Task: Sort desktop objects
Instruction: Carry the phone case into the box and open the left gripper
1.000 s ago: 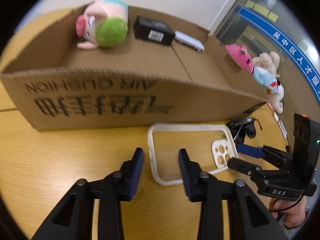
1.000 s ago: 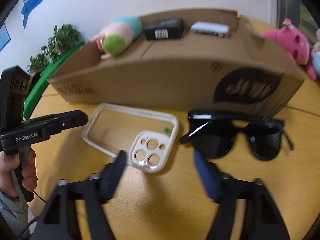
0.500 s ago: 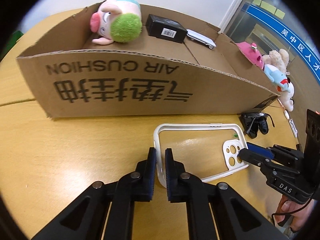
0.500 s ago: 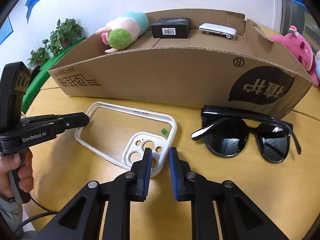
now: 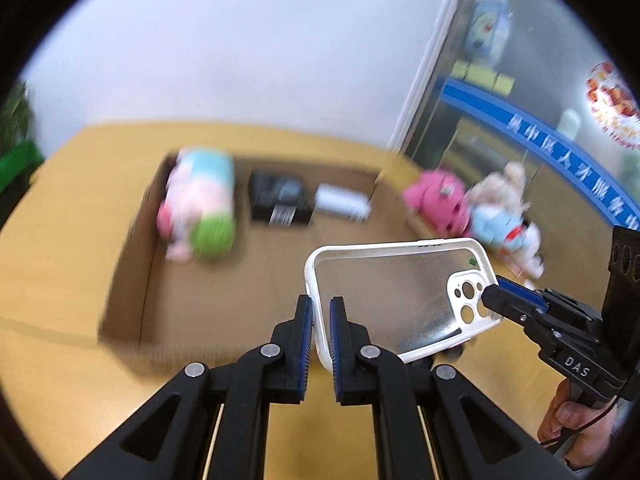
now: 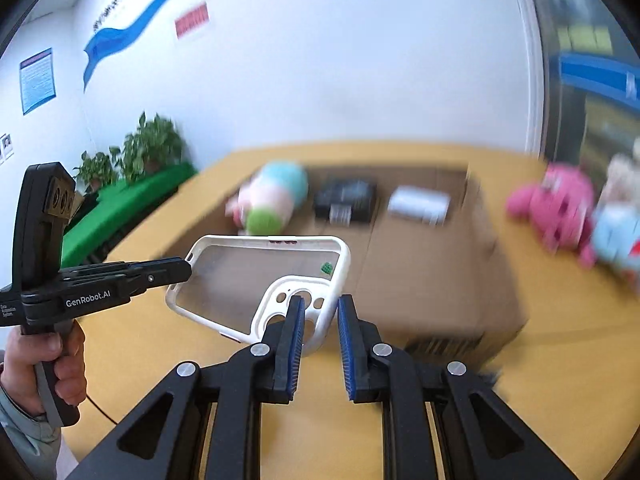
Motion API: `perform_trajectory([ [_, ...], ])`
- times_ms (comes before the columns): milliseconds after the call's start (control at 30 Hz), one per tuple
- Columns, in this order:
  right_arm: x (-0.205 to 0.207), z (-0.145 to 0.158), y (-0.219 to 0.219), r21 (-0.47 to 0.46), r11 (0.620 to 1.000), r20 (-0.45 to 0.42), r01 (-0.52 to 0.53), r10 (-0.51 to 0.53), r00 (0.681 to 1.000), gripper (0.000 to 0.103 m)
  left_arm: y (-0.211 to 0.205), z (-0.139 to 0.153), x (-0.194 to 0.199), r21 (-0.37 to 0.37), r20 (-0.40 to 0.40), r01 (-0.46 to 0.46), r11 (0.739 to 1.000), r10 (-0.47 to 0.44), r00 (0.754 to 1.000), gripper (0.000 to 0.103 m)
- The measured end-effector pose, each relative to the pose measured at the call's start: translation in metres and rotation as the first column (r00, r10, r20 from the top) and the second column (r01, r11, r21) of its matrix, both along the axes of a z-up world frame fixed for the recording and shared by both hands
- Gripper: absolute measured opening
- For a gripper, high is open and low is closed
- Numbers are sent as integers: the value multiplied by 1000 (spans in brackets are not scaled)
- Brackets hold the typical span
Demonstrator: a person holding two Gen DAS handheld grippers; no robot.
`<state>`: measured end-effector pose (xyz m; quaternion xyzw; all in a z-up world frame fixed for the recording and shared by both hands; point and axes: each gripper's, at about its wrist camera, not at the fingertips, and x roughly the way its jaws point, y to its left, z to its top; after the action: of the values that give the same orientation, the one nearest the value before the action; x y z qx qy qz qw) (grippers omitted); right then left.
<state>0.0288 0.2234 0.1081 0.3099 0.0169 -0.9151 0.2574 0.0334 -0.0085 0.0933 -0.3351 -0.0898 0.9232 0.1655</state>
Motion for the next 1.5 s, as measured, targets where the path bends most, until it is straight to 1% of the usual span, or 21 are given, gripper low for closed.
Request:
perform_trajectory([
  [67,-9,23,4,12,1000,-61,15,-15,998,16,7,21,-10,-11,-51,13,1000,-13,999,7],
  [133,-18,35,6,12,1000,-86,22,-21,996,16,12,37,-20,-25,-83,18,1000,-20,996,7],
  [233,-40,50,9,7,1000,-102,30,-29,994,16,14,52,-40,-27,-98,25,999,-27,995,7],
  [367,-77,56,6,-13,1000,-81,20,-21,996,16,11,63,-61,-45,-93,16,999,-20,996,7],
  [500,-109,50,-7,-31,999,-36,-5,3,999,16,1,61,-84,-68,-62,-9,998,4,998,7],
  [600,-130,36,-23,-48,999,18,-24,25,1000,16,-10,51,-94,-95,-31,-31,995,28,999,7],
  [700,-148,13,-42,-63,997,82,-46,51,995,16,-26,32,-103,-121,30,-41,992,45,999,7],
  [867,-165,-42,-74,-69,995,218,-72,85,972,16,-55,-12,-116,-132,151,-73,989,93,984,7],
  [1000,-168,-86,-95,-54,995,332,-88,101,938,17,-69,-39,-119,-160,222,-77,984,112,969,7],
  [1100,-173,-109,-105,-58,994,406,-87,104,908,19,-78,-57,-121,-176,277,-62,982,110,955,7],
  [1167,-177,-119,-109,-72,993,457,-88,112,882,19,-81,-65,-121,-199,312,-47,979,109,944,7],
  [1300,-178,-136,-124,-35,994,520,-101,105,848,19,-82,-83,-123,-269,380,-32,963,136,915,7],
  [1333,-177,-139,-127,-29,994,534,-105,104,839,19,-82,-86,-123,-300,380,-33,953,151,912,7],
  [1433,-180,-141,-135,-10,993,563,-116,101,820,19,-78,-86,-125,-340,395,-29,940,171,903,7],
  [1500,-181,-145,-140,15,992,588,-122,90,804,19,-75,-90,-127,-387,408,-17,922,188,894,7],
])
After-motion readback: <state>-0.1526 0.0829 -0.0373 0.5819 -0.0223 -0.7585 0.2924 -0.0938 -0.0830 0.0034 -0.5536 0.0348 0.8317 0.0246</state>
